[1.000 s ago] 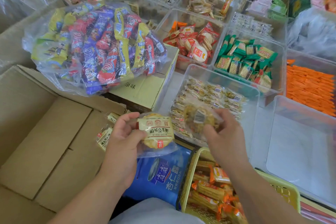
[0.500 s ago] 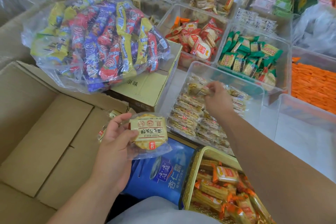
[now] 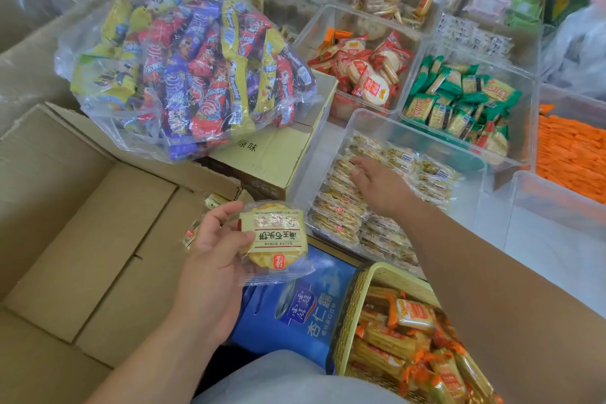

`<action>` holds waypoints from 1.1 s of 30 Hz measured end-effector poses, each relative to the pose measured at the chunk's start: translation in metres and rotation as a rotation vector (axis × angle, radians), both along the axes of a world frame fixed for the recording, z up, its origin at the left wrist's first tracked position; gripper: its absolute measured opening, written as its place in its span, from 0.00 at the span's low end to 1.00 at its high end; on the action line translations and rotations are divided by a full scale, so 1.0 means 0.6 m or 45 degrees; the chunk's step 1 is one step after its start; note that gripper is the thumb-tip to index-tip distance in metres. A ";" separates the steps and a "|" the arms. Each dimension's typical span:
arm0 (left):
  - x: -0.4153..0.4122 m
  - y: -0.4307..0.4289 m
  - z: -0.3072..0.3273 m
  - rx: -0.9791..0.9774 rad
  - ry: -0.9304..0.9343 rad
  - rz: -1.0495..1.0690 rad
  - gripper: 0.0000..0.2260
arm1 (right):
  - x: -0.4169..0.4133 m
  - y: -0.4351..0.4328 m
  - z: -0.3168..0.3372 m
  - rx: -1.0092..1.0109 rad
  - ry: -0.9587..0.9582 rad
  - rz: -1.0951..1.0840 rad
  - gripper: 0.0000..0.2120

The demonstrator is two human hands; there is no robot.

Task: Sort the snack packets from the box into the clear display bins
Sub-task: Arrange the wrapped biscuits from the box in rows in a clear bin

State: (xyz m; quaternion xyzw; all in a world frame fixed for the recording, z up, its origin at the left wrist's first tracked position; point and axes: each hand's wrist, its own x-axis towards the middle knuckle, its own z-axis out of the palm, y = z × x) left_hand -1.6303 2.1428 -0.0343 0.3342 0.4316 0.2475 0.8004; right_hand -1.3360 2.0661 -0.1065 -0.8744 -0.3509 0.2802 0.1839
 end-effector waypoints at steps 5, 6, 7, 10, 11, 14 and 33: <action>0.005 -0.003 0.010 0.002 -0.049 -0.020 0.18 | 0.006 0.001 0.015 -0.113 0.006 0.134 0.23; 0.007 -0.003 0.012 -0.001 -0.061 -0.025 0.18 | 0.008 0.000 0.020 -0.153 -0.010 0.166 0.24; 0.009 -0.003 0.014 -0.007 -0.075 -0.029 0.18 | 0.009 -0.001 0.026 -0.198 -0.042 0.197 0.24; 0.018 0.001 0.019 -0.021 -0.076 -0.046 0.18 | -0.001 -0.005 0.049 -0.250 -0.229 0.247 0.26; 0.021 0.003 0.020 -0.020 -0.066 -0.055 0.18 | -0.012 -0.009 0.060 -0.184 -0.279 0.242 0.26; 0.030 0.008 0.021 -0.023 -0.054 -0.068 0.18 | -0.065 -0.043 0.095 0.241 -0.195 0.244 0.26; 0.155 -0.014 -0.050 0.912 0.707 -0.569 0.14 | -0.104 -0.176 0.102 0.691 0.066 -0.289 0.15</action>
